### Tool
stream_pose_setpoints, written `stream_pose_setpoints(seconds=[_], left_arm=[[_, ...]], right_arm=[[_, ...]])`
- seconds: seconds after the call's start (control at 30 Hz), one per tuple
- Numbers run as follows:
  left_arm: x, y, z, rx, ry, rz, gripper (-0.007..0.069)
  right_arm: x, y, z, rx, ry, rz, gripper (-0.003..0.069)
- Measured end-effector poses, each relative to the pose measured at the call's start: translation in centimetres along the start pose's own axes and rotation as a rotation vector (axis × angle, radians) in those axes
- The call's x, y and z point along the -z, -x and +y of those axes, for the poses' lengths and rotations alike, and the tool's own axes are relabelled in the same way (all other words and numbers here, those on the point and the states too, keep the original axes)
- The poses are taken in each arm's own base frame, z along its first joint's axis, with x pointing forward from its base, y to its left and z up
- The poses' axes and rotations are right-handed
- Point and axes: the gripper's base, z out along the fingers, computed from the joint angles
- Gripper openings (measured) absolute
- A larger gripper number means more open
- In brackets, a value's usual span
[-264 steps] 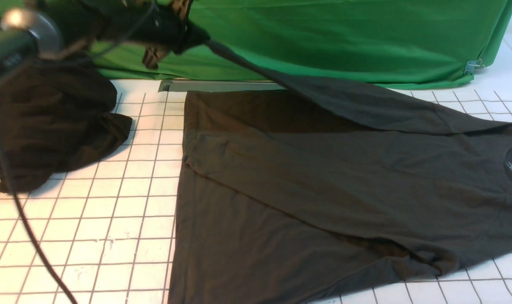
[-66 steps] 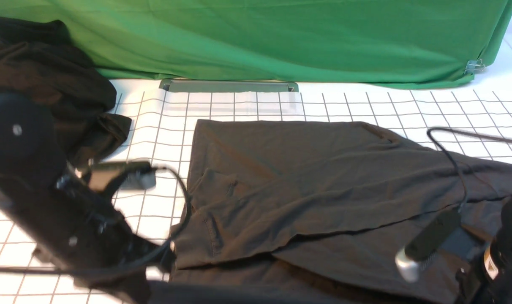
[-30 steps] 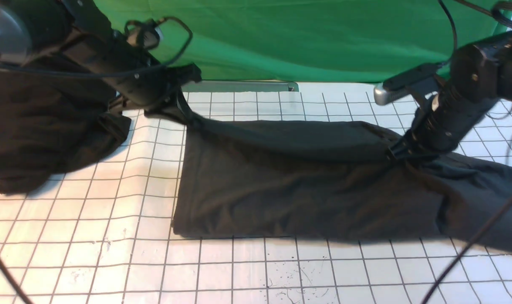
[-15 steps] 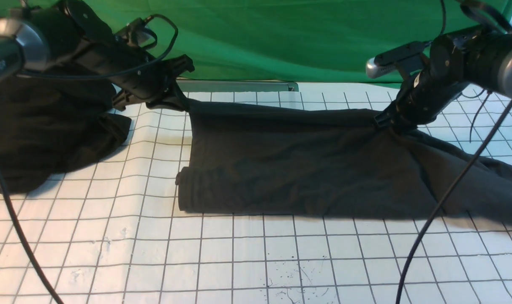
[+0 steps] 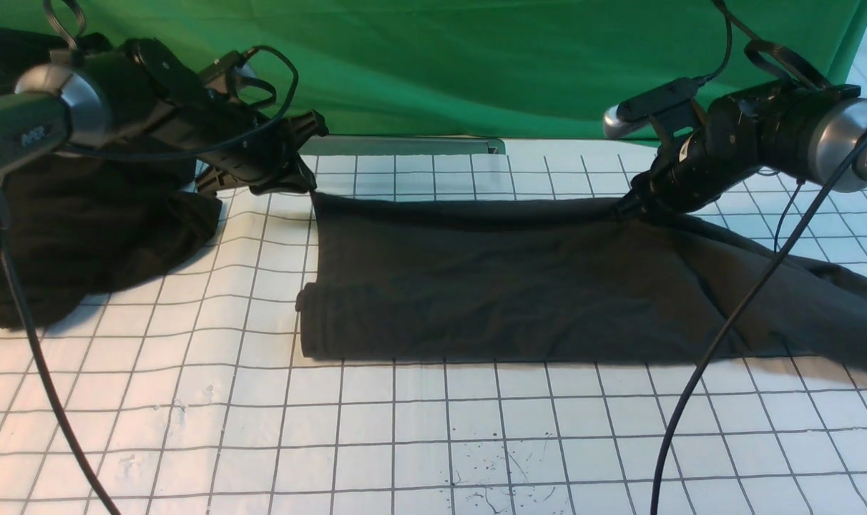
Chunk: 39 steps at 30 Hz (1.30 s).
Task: Fold a long-sleeved shirt over a white checkered tablecloth.
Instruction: 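Fold the black garment in half by bringing its near edge over to the far edge, then pull the folded dark garment lengthwise by its ends to straighten it flat on the table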
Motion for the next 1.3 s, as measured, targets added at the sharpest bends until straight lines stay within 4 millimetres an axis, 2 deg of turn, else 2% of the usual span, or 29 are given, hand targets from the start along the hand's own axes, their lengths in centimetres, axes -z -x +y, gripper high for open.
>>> stream_pose_setpoints(seconds=[0.07, 0.1, 0.13, 0.17, 0.27, 0.3, 0.33, 0.37, 0.4, 0.47, 0.53, 0.63, 0.73, 0.87, 1.03, 1.07, 1.1, 1.13, 1.17, 1.2, 1.23, 1.3], left_arm=[[0.0, 0.1, 0.0, 0.000, 0.000, -0.012, 0.0109], [0.0, 0.2, 0.0, 0.001, 0.001, -0.027, 0.0160], [0.0, 0.3, 0.0, 0.001, 0.001, -0.028, 0.0160], [0.0, 0.3, 0.0, 0.001, 0.001, -0.031, 0.0197], [0.3, 0.6, -0.4, -0.006, -0.009, -0.027, 0.0305], [0.3, 0.6, -0.4, -0.006, -0.009, -0.027, 0.0305], [0.9, 1.0, -0.9, -0.017, -0.023, -0.011, 0.0351], [1.3, 1.2, -1.4, -0.026, -0.033, 0.002, 0.0374], [1.4, 1.3, -1.4, -0.027, -0.035, 0.004, 0.0377], [2.4, 1.9, -2.4, -0.046, -0.058, 0.025, 0.0400], [3.1, 2.3, -3.0, -0.060, -0.072, 0.040, 0.0405], [4.1, 2.7, -3.8, -0.078, -0.090, 0.060, 0.0395], [5.0, 2.9, -4.5, -0.085, -0.104, 0.094, 0.0337], [5.7, 2.9, -4.9, -0.102, -0.113, 0.138, 0.0181], [5.9, 2.8, -5.0, -0.120, -0.115, 0.151, 0.0033], [5.8, 2.8, -5.0, -0.134, -0.116, 0.155, 0.0011], [5.8, 2.8, -5.0, -0.134, -0.116, 0.155, 0.0011], [5.8, 2.7, -5.0, -0.139, -0.116, 0.158, 0.0001], [5.8, 2.7, -5.0, -0.142, -0.116, 0.163, 0.0000], [5.8, 2.7, -5.0, -0.142, -0.116, 0.163, 0.0000], [5.8, 2.7, -5.0, -0.143, -0.116, 0.165, 0.0000], [5.8, 2.7, -5.0, -0.155, -0.117, 0.165, 0.0000]], right_arm=[[0.0, 0.0, 0.0, 0.006, -0.003, -0.003, 0.0362], [0.1, 0.2, -0.1, 0.016, -0.010, -0.003, 0.0378], [0.1, 0.2, -0.2, 0.020, -0.012, -0.002, 0.0379], [0.3, 0.5, -0.3, 0.026, -0.020, -0.001, 0.0374], [1.1, 1.6, -1.1, 0.010, -0.040, -0.001, 0.0299], [1.1, 1.6, -1.1, 0.010, -0.040, 0.003, 0.0292], [1.9, 2.6, -1.8, -0.006, -0.053, -0.006, 0.0216], [2.5, 3.2, -2.2, -0.014, -0.063, -0.011, 0.0171], [2.7, 3.4, -2.5, -0.018, -0.067, -0.011, 0.0154], [4.2, 4.7, -3.7, -0.038, -0.090, -0.010, 0.0068], [5.4, 5.5, -4.7, -0.057, -0.108, 0.004, 0.0027], [7.8, 6.3, -6.4, -0.073, -0.133, 0.064, 0.0010], [10.1, 6.0, -8.7, -0.060, -0.150, 0.171, 0.0008], [12.6, 4.2, -12.6, -0.227, -0.156, 0.199, 0.0008], [14.9, 0.9, -14.7, -0.350, -0.132, 0.262, 0.0008], [15.5, -1.0, -15.3, -0.384, -0.129, 0.310, 0.0008], [15.6, -1.6, -15.4, -0.394, -0.129, 0.325, 0.0008], [15.7, -3.9, -15.9, -0.433, -0.123, 0.390, 0.0008], [15.8, -5.4, -16.2, -0.462, -0.122, 0.422, 0.0008], [15.6, -6.0, -16.4, -0.474, -0.122, 0.439, 0.0008], [15.3, -8.1, -16.9, -0.515, -0.125, 0.482, 0.0009], [14.3, -11.1, -17.8, -0.575, -0.131, 0.524, 0.0013]])
